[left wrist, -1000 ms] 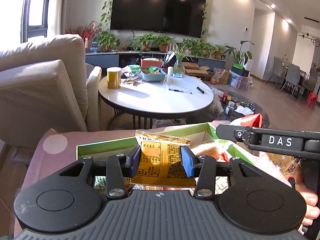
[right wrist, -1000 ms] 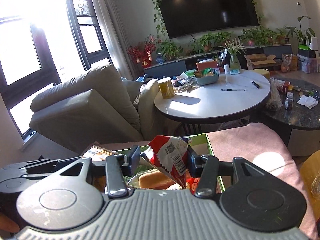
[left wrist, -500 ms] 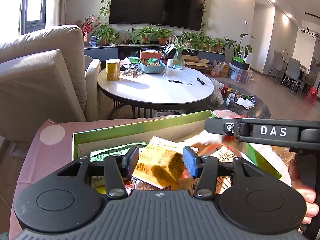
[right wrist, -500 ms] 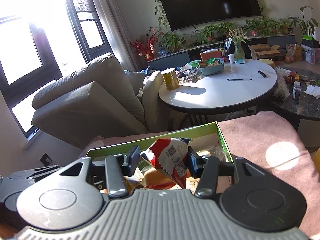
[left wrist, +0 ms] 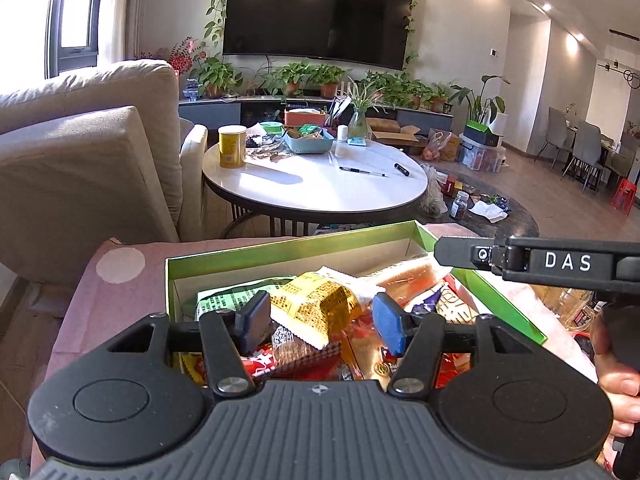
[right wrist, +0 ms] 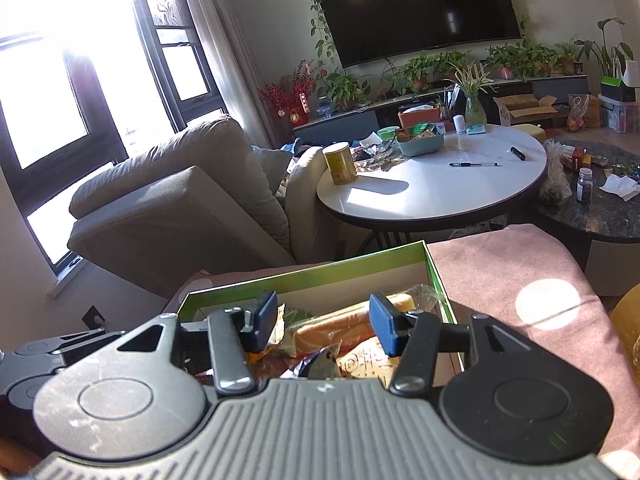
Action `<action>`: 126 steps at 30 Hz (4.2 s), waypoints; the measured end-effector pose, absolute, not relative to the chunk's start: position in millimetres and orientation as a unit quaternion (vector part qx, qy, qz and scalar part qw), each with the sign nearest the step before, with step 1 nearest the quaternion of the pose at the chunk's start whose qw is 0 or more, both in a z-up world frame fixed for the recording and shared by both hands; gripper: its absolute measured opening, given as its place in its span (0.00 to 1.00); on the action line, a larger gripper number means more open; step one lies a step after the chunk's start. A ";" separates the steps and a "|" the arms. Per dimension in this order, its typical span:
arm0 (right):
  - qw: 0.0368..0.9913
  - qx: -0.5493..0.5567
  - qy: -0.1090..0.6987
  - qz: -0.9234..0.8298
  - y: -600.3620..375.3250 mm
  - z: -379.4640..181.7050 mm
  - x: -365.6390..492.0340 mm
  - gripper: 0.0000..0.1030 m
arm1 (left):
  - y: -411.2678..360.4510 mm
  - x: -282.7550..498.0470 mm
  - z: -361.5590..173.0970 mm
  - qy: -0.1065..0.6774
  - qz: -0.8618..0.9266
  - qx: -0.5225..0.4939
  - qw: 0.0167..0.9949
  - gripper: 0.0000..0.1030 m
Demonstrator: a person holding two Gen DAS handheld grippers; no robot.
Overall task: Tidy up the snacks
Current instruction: 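Carry both packets into the green box and open both grippers, then grasp the clear bread loaf with red ends with the right gripper and lift, then grasp the beige printed packet with the left gripper while the right gripper holds the loaf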
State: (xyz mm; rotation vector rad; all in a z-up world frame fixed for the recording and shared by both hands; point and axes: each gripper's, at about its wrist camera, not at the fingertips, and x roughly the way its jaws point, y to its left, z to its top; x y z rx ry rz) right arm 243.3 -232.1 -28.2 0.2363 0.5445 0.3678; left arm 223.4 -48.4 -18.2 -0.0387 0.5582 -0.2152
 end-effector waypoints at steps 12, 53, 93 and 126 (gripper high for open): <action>0.943 0.109 0.262 0.173 -240.4 -25.3 215.4 0.82 | -49.6 189.5 -12.4 0.266 -0.110 -0.011 0.958 0.63; 0.931 0.057 0.329 0.147 -288.5 -84.8 113.5 0.82 | -109.5 119.5 -73.6 0.361 -0.165 0.047 0.917 0.78; 0.926 0.072 0.342 0.140 -298.6 -96.2 104.6 0.82 | -126.5 131.4 -88.3 0.386 -0.194 0.030 0.902 0.78; 0.925 0.078 0.348 0.130 -312.2 -97.1 106.4 0.82 | -122.0 147.9 -99.5 0.381 -0.265 0.120 0.877 0.54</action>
